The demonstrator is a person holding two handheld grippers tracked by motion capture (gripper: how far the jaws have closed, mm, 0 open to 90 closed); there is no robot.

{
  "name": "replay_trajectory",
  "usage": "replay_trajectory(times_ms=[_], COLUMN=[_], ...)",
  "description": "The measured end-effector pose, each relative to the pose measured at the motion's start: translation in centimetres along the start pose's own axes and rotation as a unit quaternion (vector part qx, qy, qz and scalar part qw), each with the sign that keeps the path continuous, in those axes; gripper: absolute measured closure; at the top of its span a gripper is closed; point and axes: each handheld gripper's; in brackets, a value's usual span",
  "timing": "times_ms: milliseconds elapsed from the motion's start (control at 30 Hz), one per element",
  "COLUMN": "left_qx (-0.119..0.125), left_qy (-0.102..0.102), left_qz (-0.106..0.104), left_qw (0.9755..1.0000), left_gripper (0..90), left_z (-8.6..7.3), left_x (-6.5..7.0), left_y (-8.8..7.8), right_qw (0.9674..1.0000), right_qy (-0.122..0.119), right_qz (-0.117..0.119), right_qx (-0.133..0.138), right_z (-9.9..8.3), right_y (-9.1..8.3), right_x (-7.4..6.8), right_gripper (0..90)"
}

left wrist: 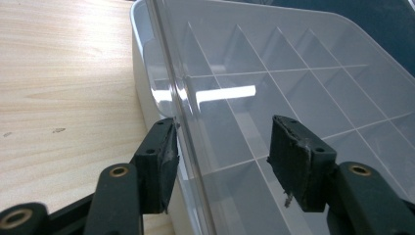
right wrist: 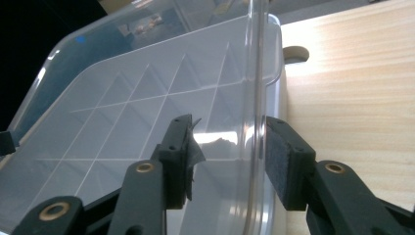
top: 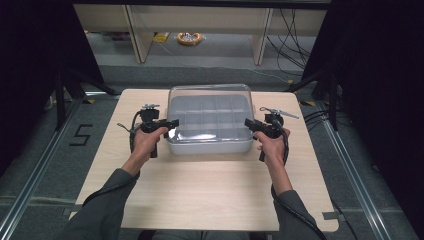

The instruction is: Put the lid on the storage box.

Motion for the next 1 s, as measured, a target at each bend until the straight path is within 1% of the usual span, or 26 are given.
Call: replay_trajectory(times_ms=[67,100,133,167,233,267,300,367,400,433,467,500,533,567,600,633,667,700,733,767,800,833,867,933,967,1000], left_qx=[0.0,0.0,-0.001,-0.001,-0.004,-0.005,-0.002,-0.008,-0.008,0.005,0.005,-0.003,-0.01,-0.001,-0.001,-0.004,-0.004,-0.011,-0.003,-0.001,-0.004,-0.004,-0.002,-0.004,-0.004,-0.003], left_qy=[-0.001,-0.002,-0.002,-0.002,-0.007,-0.005,-0.003,0.003,0.003,0.03,0.03,0.043,0.054,0.046,0.046,0.041,0.041,0.047,0.035,0.032,0.032,0.032,0.029,0.026,0.024,0.022], left_qz=[0.0,-0.001,0.002,0.002,0.002,0.003,0.004,0.006,0.006,0.025,0.025,0.029,0.032,0.031,0.031,0.03,0.03,0.027,0.024,0.023,0.022,0.022,0.023,0.02,0.02,0.02], left_qw=[1.0,1.0,1.0,1.0,1.0,1.0,1.0,0.9999,0.9999,0.9992,0.9992,0.9987,0.998,0.9984,0.9984,0.9987,0.9987,0.9985,0.9991,0.9992,0.9992,0.9992,0.9993,0.9995,0.9995,0.9996], left_gripper=[44.0,44.2,44.2,44.1,44.0,43.7,43.3,41.1,44.1,46.0,45.7,45.2,44.8,44.8,44.9,44.9,45.0,45.0,45.0,44.9,44.9,44.9,44.9,45.0,45.2,45.3], left_z=[0.0,0.0,0.0,0.0,0.0,-0.1,-0.2,-0.5,-0.5,-0.9,-0.9,-1.0,-1.1,-1.1,-1.1,-1.0,-1.0,-1.0,-1.1,-1.1,-1.1,-1.1,-1.1,-1.1,-1.1,-1.1], left_x=[0.0,0.0,0.0,0.0,0.0,0.0,0.0,0.0,0.0,0.3,0.3,0.4,0.4,0.6,0.6,0.5,0.5,0.2,0.3,0.2,0.2,0.2,0.2,0.1,0.2,0.2], left_y=[0.0,0.0,-0.1,-0.1,-0.2,-0.2,-0.2,-0.1,-0.1,0.0,0.0,0.0,-0.1,0.0,0.0,0.0,0.0,-0.1,0.0,0.1,0.0,0.0,0.0,0.0,0.0,0.0], right_qw=[1.0,0.9998,0.9999,0.9998,0.9999,0.9998,0.9999,0.9999,0.9999,0.9999,0.9999,0.9988,0.9988,0.9995,0.9998,0.9994,0.9994,0.9992,0.9995,0.9996,0.9993,0.9995,0.9994,0.9997,0.9992,0.9995], right_qy=[-0.004,-0.019,0.0,0.012,0.009,0.012,0.006,-0.005,-0.005,0.013,0.013,-0.038,-0.038,-0.03,-0.017,-0.033,-0.033,-0.038,-0.029,-0.025,-0.035,-0.029,-0.03,-0.012,-0.035,-0.024], right_qz=[-0.005,-0.006,0.0,0.003,0.002,0.005,0.004,0.0,0.0,0.003,0.003,-0.03,-0.028,-0.011,0.003,-0.001,-0.001,-0.007,-0.006,-0.001,-0.006,-0.005,-0.009,-0.009,-0.011,-0.014], right_qx=[-0.003,-0.002,-0.01,-0.015,-0.014,-0.014,-0.011,-0.009,-0.009,-0.006,-0.006,-0.001,-0.011,-0.007,-0.007,-0.009,-0.009,-0.008,-0.007,-0.009,-0.007,-0.01,-0.013,-0.022,-0.015,-0.013], right_z=[0.0,-0.1,-0.2,-0.3,-0.4,-0.5,-0.5,-0.4,-0.4,-0.4,-0.4,-0.1,0.0,0.0,-0.1,0.1,0.1,0.2,0.2,0.3,0.3,0.3,0.2,0.0,-0.1,-0.2], right_y=[0.0,0.1,0.0,0.0,0.2,0.2,0.2,0.3,0.3,0.2,0.2,0.0,-0.2,-0.2,-0.1,-0.1,-0.1,-0.1,-0.1,-0.2,-0.1,-0.3,-0.3,-0.4,-0.4,-0.3], right_x=[0.0,0.4,0.1,0.1,0.2,0.2,0.2,0.3,0.3,0.1,0.1,0.1,-0.2,-0.2,-0.1,0.0,0.0,-0.2,-0.2,-0.1,0.2,0.2,0.3,0.2,0.7,0.6], right_gripper=[57.0,56.5,56.3,56.1,55.9,55.7,55.7,55.1,55.1,52.6,52.6,59.5,59.2,59.4,59.4,59.2,59.2,59.0,59.0,59.0,59.1,59.5,59.8,62.0,63.0,63.8])
Point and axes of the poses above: each handheld gripper's, and its own axes: y roughly forward along the jaws, z roughly out of its top, x roughly to its right, and after that the axes turned 1 degree about -x, right-handed
